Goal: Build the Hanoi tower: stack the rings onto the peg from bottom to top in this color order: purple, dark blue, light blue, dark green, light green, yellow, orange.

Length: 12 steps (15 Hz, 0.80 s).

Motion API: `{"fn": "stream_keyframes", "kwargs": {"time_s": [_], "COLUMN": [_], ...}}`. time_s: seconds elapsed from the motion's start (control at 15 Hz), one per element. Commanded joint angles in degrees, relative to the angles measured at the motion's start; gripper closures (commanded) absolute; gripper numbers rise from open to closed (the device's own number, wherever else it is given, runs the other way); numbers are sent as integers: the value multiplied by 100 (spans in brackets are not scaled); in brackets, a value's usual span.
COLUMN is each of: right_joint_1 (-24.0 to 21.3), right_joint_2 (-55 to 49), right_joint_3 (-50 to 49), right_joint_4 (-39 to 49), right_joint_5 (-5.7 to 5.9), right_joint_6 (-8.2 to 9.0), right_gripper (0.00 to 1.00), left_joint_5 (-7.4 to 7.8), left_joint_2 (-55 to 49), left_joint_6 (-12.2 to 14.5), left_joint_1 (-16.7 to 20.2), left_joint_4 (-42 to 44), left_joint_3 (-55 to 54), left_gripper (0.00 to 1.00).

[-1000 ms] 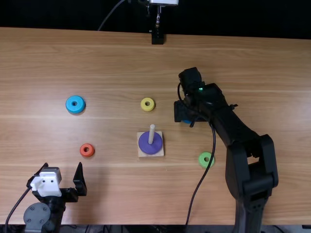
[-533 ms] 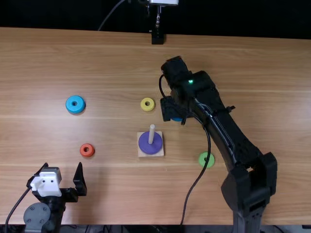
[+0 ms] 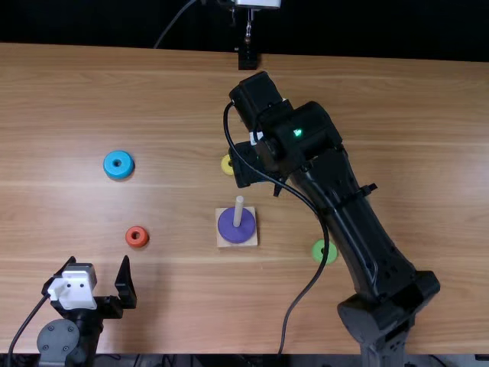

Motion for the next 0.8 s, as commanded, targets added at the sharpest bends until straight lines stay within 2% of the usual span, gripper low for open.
{"fn": "stream_keyframes", "kwargs": {"time_s": [0.0, 0.4, 0.73], "right_joint_1": [104, 473, 482], "right_joint_2": [-265, -370, -862], "right_joint_3": [178, 90, -965], "right_joint_4": [-38, -164, -90], "right_joint_5": [57, 47, 36], "right_joint_6": [29, -3, -24], "right_gripper": [100, 100, 100], "left_joint_5": [15, 15, 15], "left_joint_2": [-73, -73, -73], "left_joint_6": [56, 56, 56], "left_joint_1": [-7, -7, -7], "left_joint_4": [-456, -456, -456], "left_joint_3": [-611, -611, -611], "left_gripper": [0, 0, 0]}}
